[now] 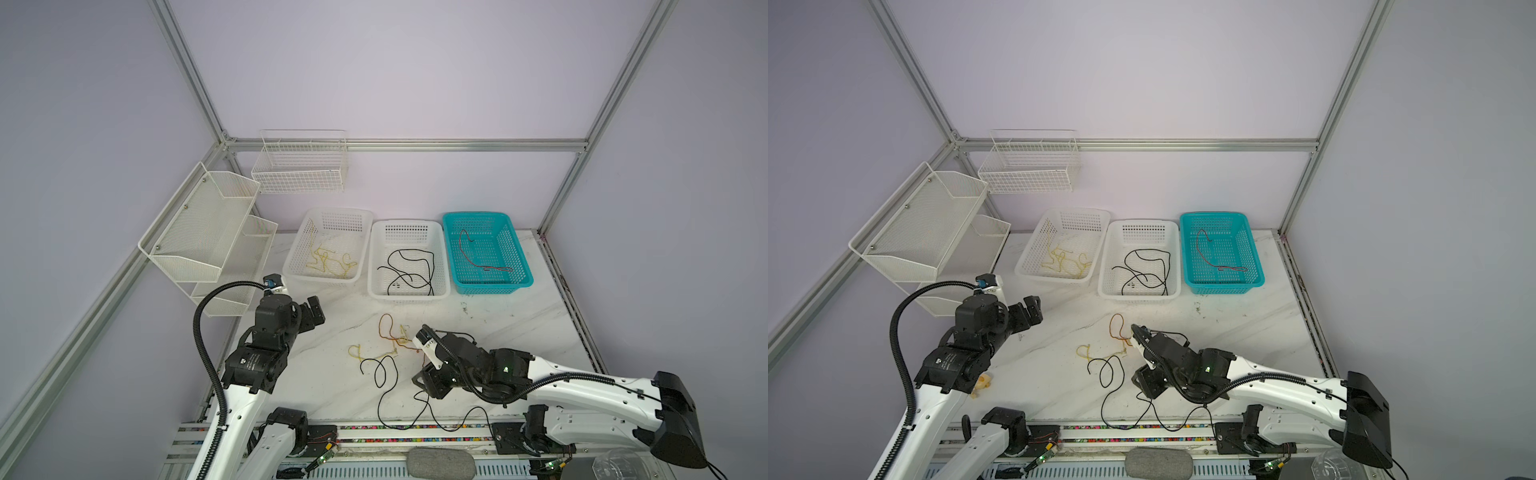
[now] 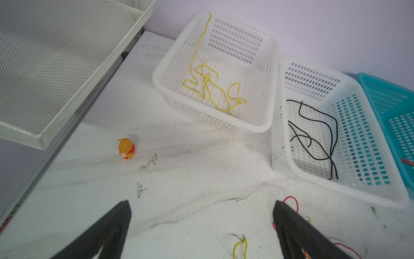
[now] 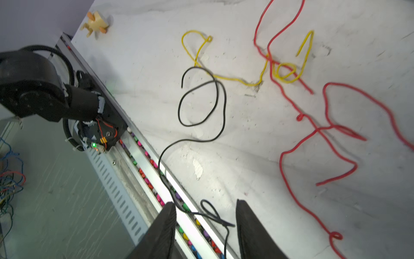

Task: Untangle the cables
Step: 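Move the right gripper down to the tangle and grasp a black wire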

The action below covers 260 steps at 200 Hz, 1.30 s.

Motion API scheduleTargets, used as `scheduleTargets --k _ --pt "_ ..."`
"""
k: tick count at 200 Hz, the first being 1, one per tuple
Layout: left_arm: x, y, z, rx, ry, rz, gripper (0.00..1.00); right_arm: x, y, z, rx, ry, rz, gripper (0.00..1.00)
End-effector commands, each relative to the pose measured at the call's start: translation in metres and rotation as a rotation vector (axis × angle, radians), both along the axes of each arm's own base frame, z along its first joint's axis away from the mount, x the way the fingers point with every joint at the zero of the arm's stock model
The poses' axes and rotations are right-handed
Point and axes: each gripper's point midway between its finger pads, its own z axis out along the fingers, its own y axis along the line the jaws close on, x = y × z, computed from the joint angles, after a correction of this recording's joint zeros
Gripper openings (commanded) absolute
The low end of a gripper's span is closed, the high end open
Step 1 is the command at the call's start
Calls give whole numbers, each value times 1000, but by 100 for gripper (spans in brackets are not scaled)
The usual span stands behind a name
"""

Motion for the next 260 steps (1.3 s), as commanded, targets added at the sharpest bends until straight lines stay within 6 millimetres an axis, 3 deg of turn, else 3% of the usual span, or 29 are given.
scheduleTargets --k 1,26,61,97,128,143,156,185,260 --pt "0 -3 -12 19 20 -27 100 -20 -13 -18 -32 85 -15 47" --pt "1 -3 -13 18 25 -29 100 -23 -17 -28 -52 96 -37 47" --pt "1 -4 -14 19 28 -34 100 -7 -22 -46 -129 37 -118 44" --pt "2 -10 -14 29 24 -79 100 -3 -15 -70 -161 27 -122 42" --pt "2 -10 -12 29 19 -78 100 5 -7 -72 -122 -5 -140 41" --pt "2 -10 -13 30 20 -78 100 10 -2 -74 -124 -29 -146 37" --pt "3 -10 -13 28 21 -80 100 16 4 -72 -124 -59 -148 19" --pt "3 -11 -14 26 23 -83 100 25 18 -35 -17 -118 -153 0" --pt "3 -10 -14 31 23 -81 100 49 20 127 234 -357 -199 0"
